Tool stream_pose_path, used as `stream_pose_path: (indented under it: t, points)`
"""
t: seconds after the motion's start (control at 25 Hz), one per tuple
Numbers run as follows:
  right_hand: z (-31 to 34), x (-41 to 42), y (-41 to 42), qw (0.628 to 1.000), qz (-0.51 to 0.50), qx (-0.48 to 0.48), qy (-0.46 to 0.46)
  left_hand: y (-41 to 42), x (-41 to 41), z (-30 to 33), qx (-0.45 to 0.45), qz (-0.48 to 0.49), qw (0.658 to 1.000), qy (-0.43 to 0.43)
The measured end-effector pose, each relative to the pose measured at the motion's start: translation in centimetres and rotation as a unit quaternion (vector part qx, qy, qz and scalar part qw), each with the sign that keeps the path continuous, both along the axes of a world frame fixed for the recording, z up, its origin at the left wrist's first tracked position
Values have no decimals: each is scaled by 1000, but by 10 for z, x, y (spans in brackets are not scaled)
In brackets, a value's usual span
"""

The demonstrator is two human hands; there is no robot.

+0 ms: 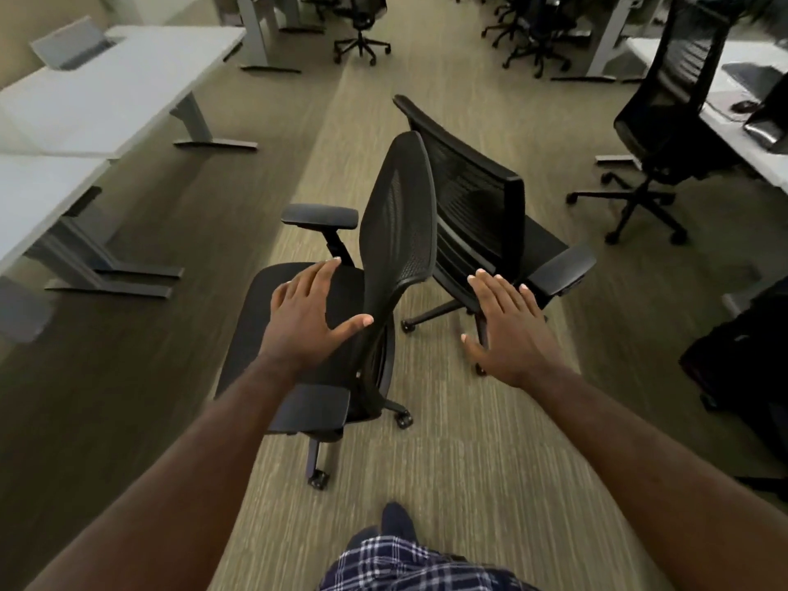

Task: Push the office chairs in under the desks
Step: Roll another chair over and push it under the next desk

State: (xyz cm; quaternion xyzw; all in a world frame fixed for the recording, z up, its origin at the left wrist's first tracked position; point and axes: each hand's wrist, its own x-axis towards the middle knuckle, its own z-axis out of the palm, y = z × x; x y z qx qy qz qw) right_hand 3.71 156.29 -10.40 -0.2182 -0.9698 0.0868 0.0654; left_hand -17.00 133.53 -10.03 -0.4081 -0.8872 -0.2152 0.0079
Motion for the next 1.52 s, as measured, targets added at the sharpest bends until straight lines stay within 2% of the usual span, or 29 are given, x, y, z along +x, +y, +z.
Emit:
stream_pose_path:
  t: [0.28, 0.44, 0.68, 0.8, 0.88, 1.0, 1.16, 1.36, 1.52]
  points:
    - [11, -104, 94, 999, 51, 5, 16, 64, -48, 2, -12, 1, 1000, 7]
    - [14, -167, 146, 994, 106, 30, 18, 90, -59, 3, -9, 62, 998, -18]
    - [27, -275, 207, 958, 277, 70, 20, 158, -44, 19, 35, 151, 982, -103]
    - [30, -320, 227, 925, 363, 109, -9, 190, -34, 30, 56, 197, 962, -182]
    - [29, -344, 236, 903, 407, 134, -32, 212, -28, 36, 58, 233, 950, -201]
    - [20, -374, 248, 875, 460, 138, -67, 240, -20, 34, -17, 290, 939, -186]
    - [22, -408, 263, 854, 496, 127, -89, 258, -16, 21, -104, 432, 872, -207]
    - [24, -436, 253, 835, 529, 139, -53, 250, -25, 28, -105, 470, 848, -223]
    - [21, -451, 245, 834, 536, 131, -15, 239, -32, 38, -102, 469, 847, -228]
